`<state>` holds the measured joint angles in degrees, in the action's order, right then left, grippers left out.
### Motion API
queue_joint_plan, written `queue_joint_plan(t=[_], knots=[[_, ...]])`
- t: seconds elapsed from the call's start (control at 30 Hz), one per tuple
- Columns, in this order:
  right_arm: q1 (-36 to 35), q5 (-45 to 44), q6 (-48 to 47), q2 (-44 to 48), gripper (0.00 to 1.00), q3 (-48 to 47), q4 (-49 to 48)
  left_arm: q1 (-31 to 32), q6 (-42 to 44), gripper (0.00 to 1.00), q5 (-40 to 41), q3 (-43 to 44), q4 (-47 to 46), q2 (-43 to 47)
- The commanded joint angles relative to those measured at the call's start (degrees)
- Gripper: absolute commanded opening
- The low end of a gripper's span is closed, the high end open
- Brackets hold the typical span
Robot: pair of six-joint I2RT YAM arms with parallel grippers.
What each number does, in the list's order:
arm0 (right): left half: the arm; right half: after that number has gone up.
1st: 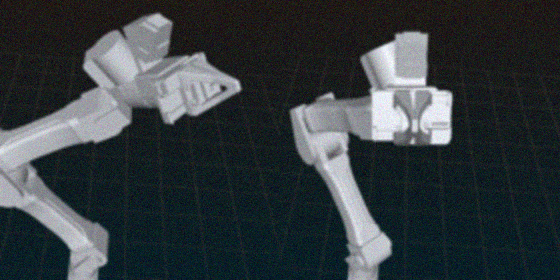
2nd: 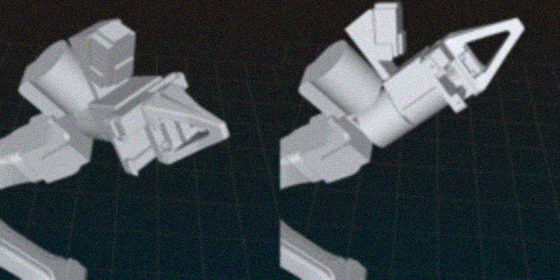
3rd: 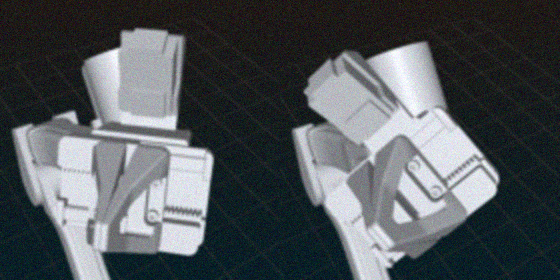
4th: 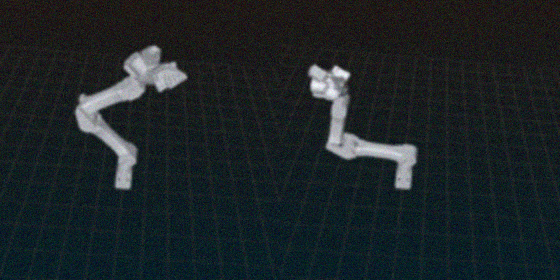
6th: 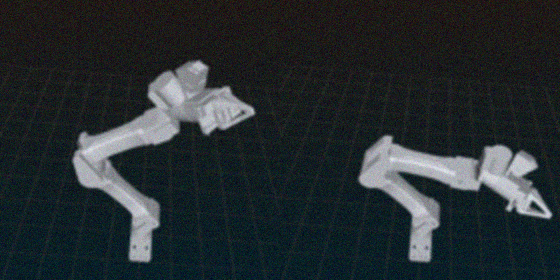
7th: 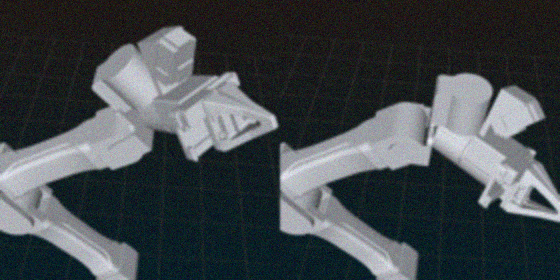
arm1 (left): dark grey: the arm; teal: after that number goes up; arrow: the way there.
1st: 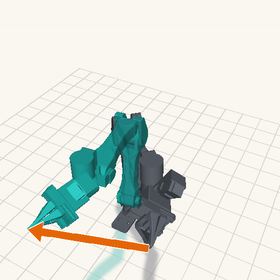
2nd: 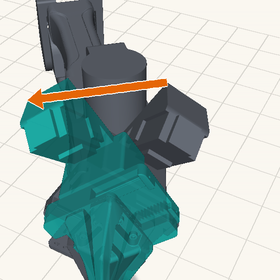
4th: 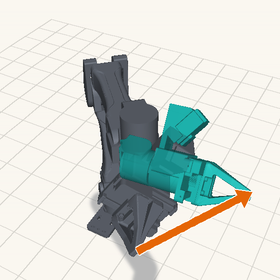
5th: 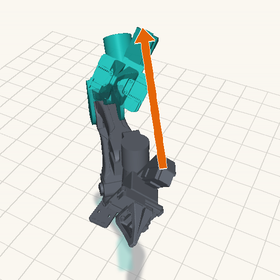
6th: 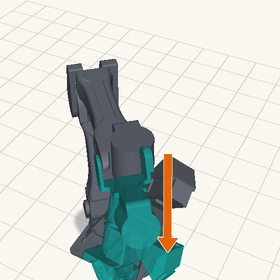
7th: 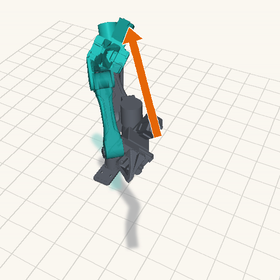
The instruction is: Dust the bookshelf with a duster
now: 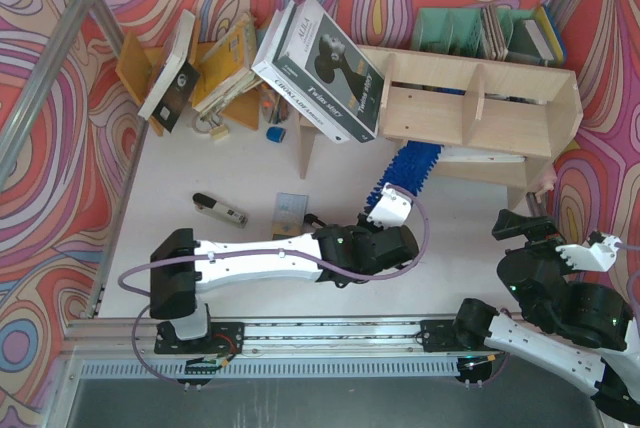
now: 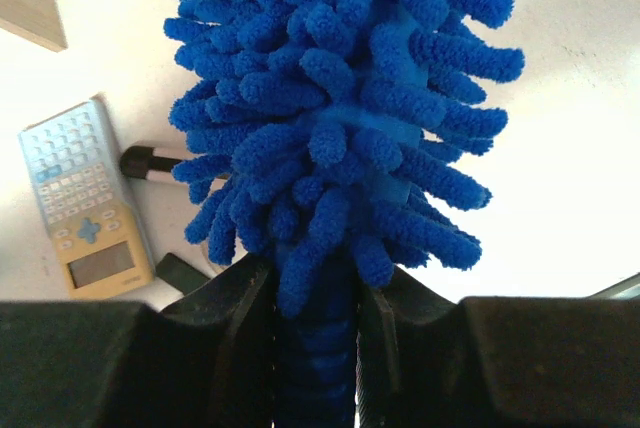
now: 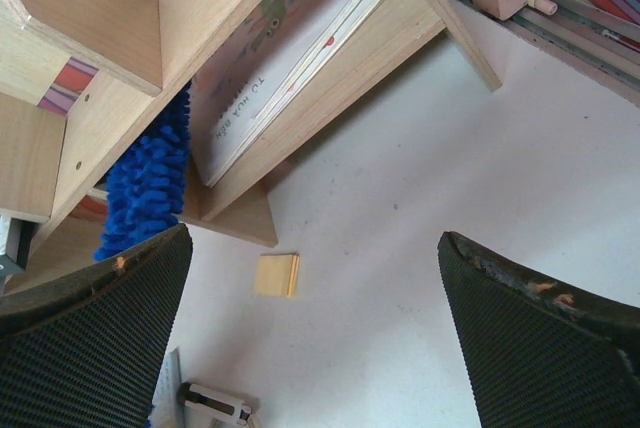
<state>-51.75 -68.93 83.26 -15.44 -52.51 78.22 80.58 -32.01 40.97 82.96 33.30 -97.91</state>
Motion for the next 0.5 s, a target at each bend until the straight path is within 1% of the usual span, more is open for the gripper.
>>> queue_joint_plan(t=[0.0, 0.07, 0.13, 0.23, 0.47], knots=[[-0.22, -1.23, -0.34, 0.08, 0.99, 0.56, -0.66, -0.24, -2.11, 0.0, -3.65, 2.03, -0.75, -3.21], [-0.27, -1.12, -0.3, 0.21, 0.99, 0.62, -0.67, -0.17, -2.19, 0.0, -5.9, 1.79, -1.22, -3.66], [-0.28, -1.05, -0.46, 0.47, 0.99, 0.68, -0.89, -0.13, -2.11, 0.0, -5.25, 1.85, -1.1, -3.37], [-0.22, -1.04, -0.94, 0.76, 0.99, 0.81, -1.3, -0.17, -1.02, 0.0, -0.75, 2.1, -0.32, -1.63], [-0.26, -1.03, -1.92, 0.69, 0.99, 1.01, -2.13, -0.24, 7.25, 0.0, 11.63, 1.72, -2.2, 4.44]])
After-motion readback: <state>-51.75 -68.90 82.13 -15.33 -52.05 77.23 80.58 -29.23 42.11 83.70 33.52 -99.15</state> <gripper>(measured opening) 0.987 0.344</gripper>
